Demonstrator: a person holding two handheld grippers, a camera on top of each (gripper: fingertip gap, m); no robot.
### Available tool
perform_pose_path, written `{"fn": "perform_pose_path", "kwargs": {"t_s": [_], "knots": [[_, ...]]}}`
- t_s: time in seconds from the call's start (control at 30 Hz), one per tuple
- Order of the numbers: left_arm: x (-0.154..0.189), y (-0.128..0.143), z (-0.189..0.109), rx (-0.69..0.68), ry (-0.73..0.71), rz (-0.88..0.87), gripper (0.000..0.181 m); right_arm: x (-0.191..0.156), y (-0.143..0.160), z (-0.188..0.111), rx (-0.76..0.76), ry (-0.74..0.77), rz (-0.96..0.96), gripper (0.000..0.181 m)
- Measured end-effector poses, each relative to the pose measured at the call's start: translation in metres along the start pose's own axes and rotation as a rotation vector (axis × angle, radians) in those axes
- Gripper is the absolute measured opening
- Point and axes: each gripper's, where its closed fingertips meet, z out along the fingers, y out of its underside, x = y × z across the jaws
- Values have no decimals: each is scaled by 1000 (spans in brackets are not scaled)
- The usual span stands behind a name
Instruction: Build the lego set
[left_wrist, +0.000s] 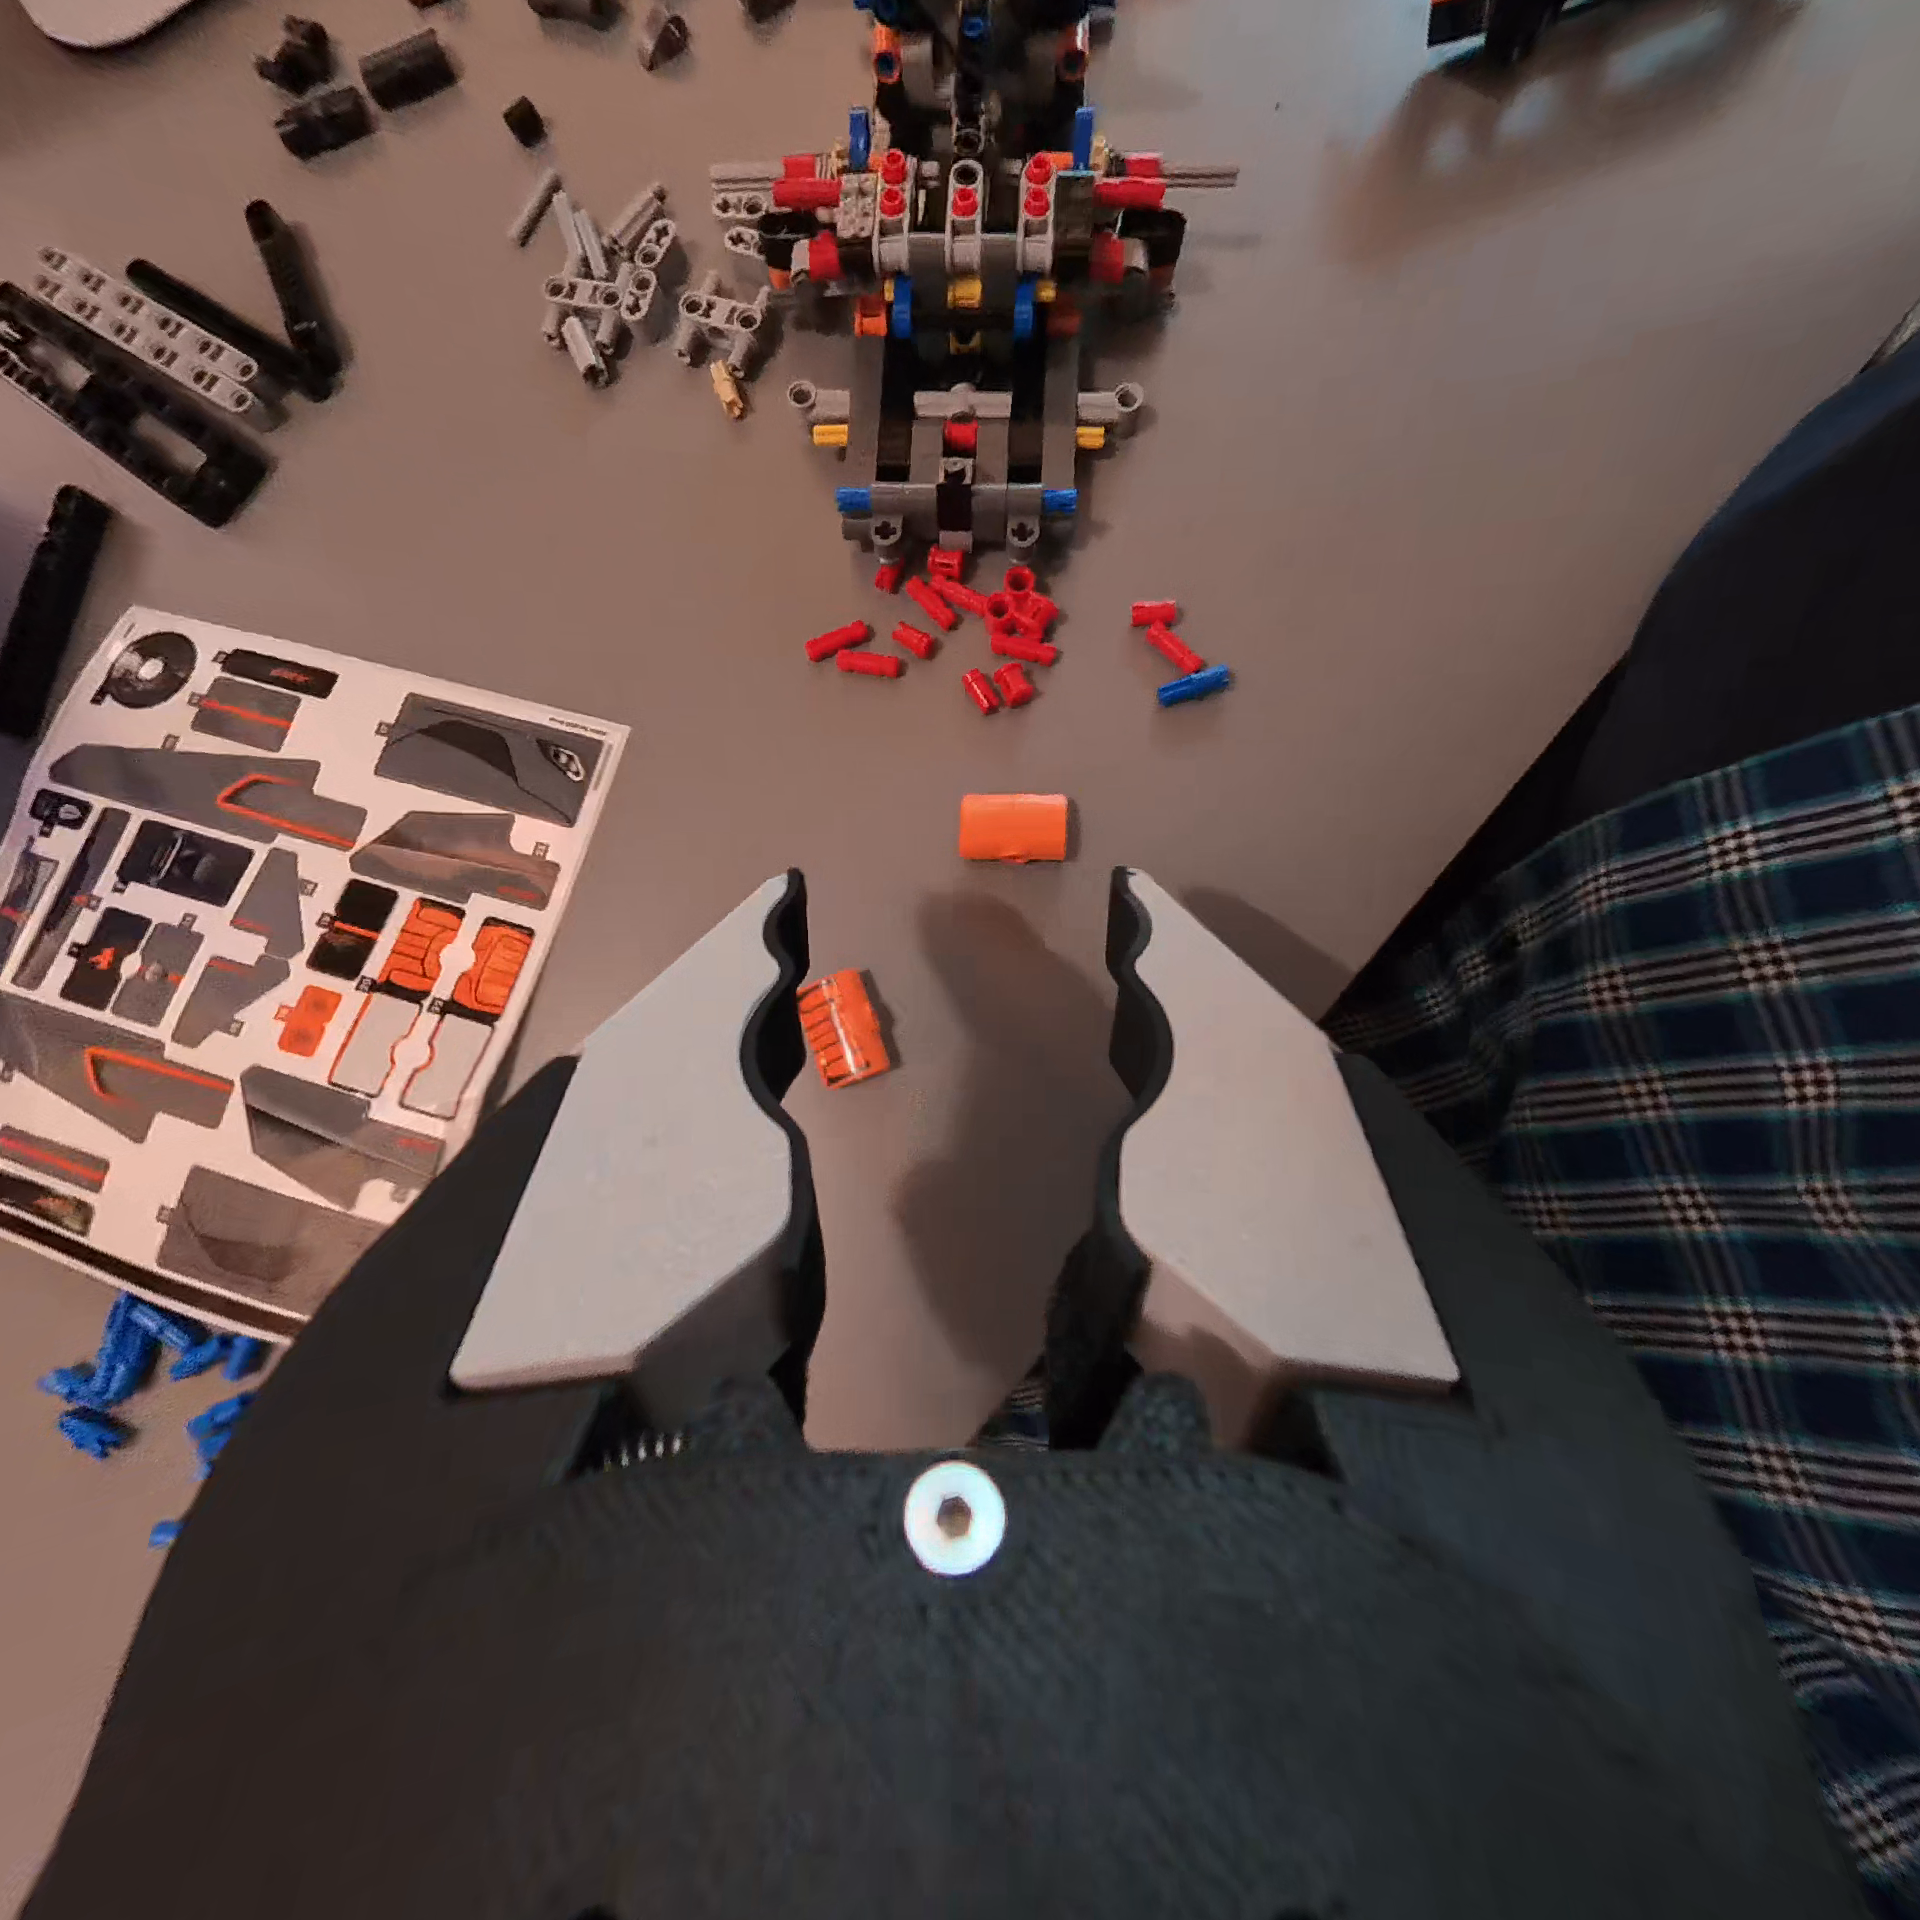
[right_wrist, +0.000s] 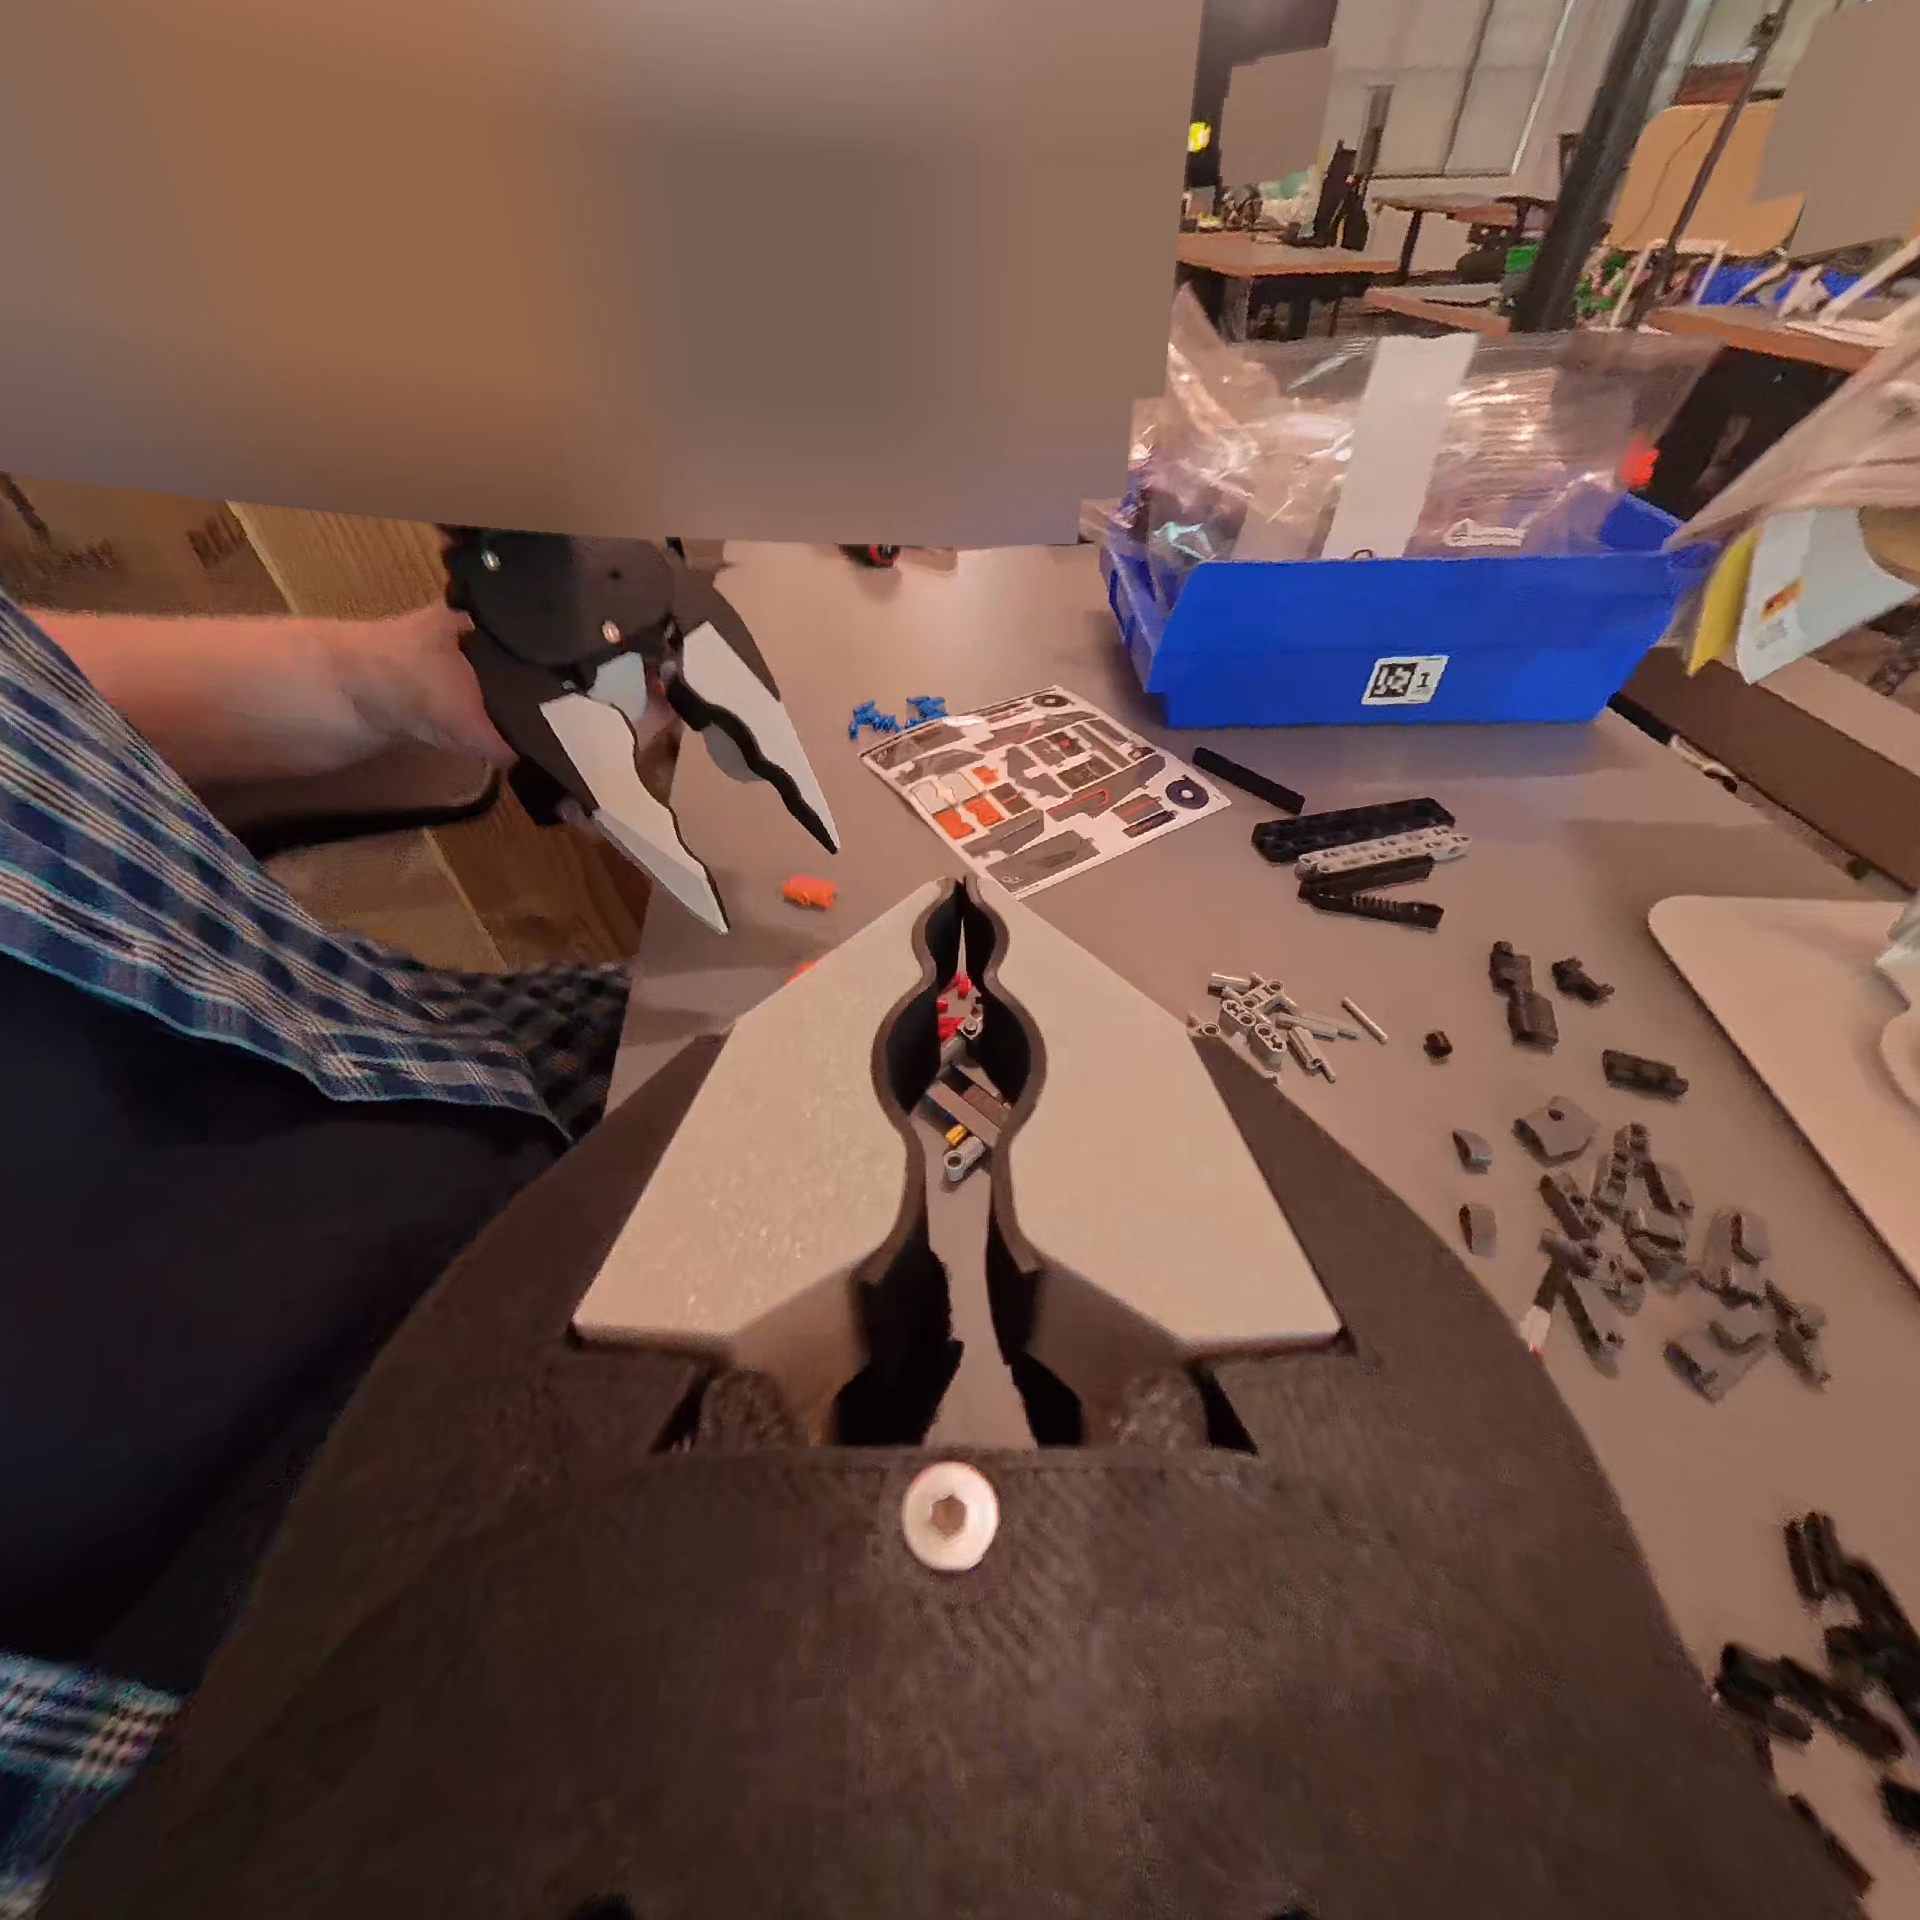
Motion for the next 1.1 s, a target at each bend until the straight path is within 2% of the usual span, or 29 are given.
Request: {"fn": "perform_pose_path", "kwargs": {"t_s": [0.03,0.2,0.37,0.57,0.67,0.73,0.83,1.0,1.1], "knots": [[3,-1,-2,14,-1,-11,57,-5,2,7,-19,-8,-42,0],[8,7,1,7,-6,-55,54,-32,15,42,-123,-44,-281,0],[11,5,15,12,4,-72,49,-48,29,64,-182,-68,-430,0],[14,7,32,-39,55,-19,45,-55,42,75,-232,-97,-450,0],[12,7,37,-61,84,17,34,-54,44,76,-232,-102,-428,0],[13,6,39,-65,110,70,24,-54,46,77,-236,-103,-425,0],[20,5,39,-82,184,187,24,-56,50,80,-248,-113,-447,0],[26,10,32,-100,307,482,25,-65,57,86,-276,-129,-552,0],[19,11,30,-114,336,492,44,-68,62,92,-294,-123,-618,0]]}}
